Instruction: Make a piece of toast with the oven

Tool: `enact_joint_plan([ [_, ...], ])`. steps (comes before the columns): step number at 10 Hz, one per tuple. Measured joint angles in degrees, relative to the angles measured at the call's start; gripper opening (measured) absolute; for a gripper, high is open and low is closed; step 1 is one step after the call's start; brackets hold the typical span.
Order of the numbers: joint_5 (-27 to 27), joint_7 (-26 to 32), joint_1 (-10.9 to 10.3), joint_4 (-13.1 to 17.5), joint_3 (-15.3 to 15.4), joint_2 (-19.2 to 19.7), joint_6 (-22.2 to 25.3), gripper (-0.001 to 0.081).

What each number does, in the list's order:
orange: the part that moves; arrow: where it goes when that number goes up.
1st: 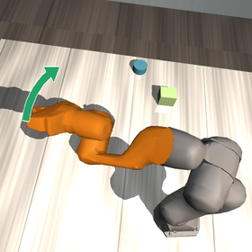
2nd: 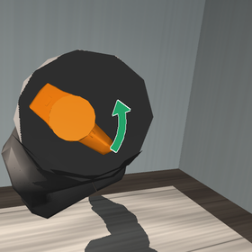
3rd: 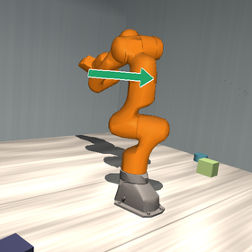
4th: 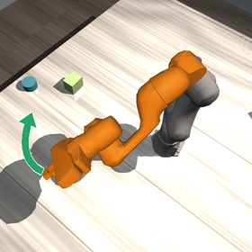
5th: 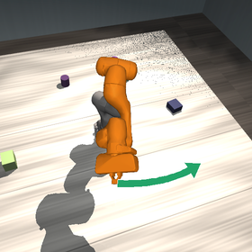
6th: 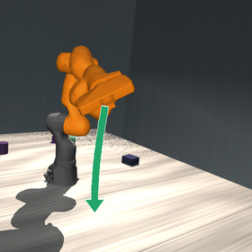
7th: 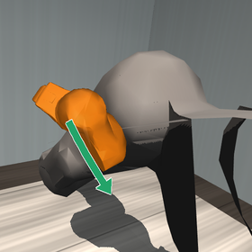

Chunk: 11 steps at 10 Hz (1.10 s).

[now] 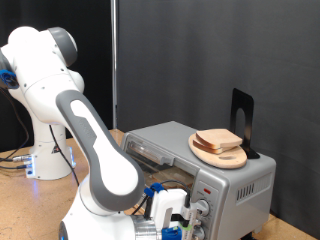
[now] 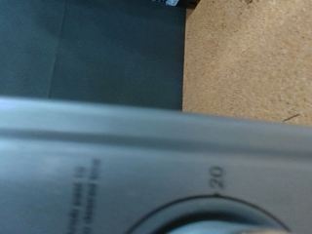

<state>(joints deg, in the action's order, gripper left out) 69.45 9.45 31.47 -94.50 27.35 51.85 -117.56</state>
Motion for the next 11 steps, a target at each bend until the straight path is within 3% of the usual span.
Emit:
enact_joint_plan([
  [1, 0.1, -0.2, 0.1, -0.2, 0.0, -0.5, 0.1, 0.0213],
  [2, 0.1, -0.2, 0.1, -0.6, -0.1, -0.6, -0.7, 0.0213],
  [3, 0.2, -0.2, 0.1, -0.7, -0.1, -0.7, -0.9, 0.0096],
  [6, 0.4, -0.2, 0.1, -0.8, -0.1, -0.6, -0.9, 0.0098],
  [11, 5.3, 7.0, 0.8, -2.3, 0.2, -0.6, -1.0, 0.0098],
])
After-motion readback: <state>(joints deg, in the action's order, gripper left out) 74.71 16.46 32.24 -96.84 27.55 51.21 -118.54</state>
